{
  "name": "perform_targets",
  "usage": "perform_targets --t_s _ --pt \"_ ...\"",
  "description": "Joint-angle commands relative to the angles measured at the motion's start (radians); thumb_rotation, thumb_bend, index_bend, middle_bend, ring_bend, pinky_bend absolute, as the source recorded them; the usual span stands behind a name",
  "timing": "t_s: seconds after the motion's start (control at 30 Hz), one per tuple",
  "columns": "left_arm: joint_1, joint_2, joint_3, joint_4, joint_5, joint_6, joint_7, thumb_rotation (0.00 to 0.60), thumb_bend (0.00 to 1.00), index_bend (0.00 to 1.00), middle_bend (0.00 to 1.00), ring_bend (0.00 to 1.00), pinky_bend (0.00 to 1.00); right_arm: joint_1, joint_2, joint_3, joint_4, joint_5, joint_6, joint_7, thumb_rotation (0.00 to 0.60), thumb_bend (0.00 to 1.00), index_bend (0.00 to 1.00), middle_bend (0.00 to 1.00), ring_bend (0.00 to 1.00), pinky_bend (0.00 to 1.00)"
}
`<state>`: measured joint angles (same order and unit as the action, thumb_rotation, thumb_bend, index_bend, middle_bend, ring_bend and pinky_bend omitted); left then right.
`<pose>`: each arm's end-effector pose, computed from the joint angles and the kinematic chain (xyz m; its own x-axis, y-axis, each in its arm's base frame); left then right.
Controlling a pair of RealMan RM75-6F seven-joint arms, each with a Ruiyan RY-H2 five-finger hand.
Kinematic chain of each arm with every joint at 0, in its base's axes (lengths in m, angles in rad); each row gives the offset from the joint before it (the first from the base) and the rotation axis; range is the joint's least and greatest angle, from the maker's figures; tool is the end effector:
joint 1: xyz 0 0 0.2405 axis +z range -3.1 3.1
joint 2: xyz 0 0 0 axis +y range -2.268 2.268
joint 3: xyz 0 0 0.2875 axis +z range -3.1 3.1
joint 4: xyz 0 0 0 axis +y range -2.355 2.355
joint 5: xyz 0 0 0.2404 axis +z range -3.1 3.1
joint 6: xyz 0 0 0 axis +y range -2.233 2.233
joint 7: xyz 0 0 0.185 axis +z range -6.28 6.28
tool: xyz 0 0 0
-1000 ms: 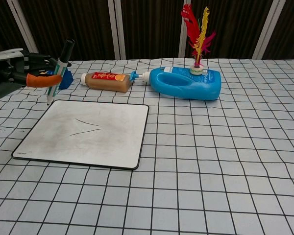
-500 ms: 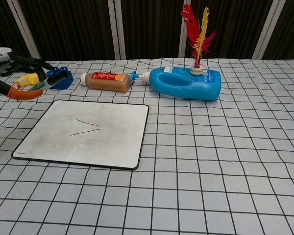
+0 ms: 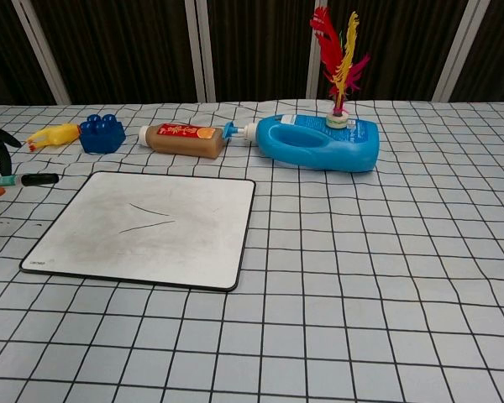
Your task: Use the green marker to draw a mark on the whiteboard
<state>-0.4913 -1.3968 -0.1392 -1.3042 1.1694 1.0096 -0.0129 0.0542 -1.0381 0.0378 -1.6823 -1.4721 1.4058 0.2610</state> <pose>-0.3347 0.3899 0.0325 0.3213 0.2350 0.9174 0.9454 -0.0236 -0.3251 -0.3603 -0.2115 0.1528 0.1483 -0.0898 0.9849 -0.9854 0.0704 0.1548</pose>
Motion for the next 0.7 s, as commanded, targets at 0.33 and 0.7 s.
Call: perform_targets --t_s 0.33,0.7 --pt "0.002 -0.030 -0.003 0.040 -0.051 -0.019 0.063 0.600 0.28 0.54 0.01 0.00 0.00 0.003 0.002 -0.003 -0.001 0.002 -0.009 -0.010 0.600 0.35 0.00 0.00 0.00 0.00" --pt "0.009 -0.025 -0.007 0.016 -0.058 -0.010 0.079 0.600 0.22 0.41 0.00 0.00 0.00 0.002 0.006 -0.005 -0.002 0.000 -0.010 -0.008 0.600 0.35 0.00 0.00 0.00 0.00"
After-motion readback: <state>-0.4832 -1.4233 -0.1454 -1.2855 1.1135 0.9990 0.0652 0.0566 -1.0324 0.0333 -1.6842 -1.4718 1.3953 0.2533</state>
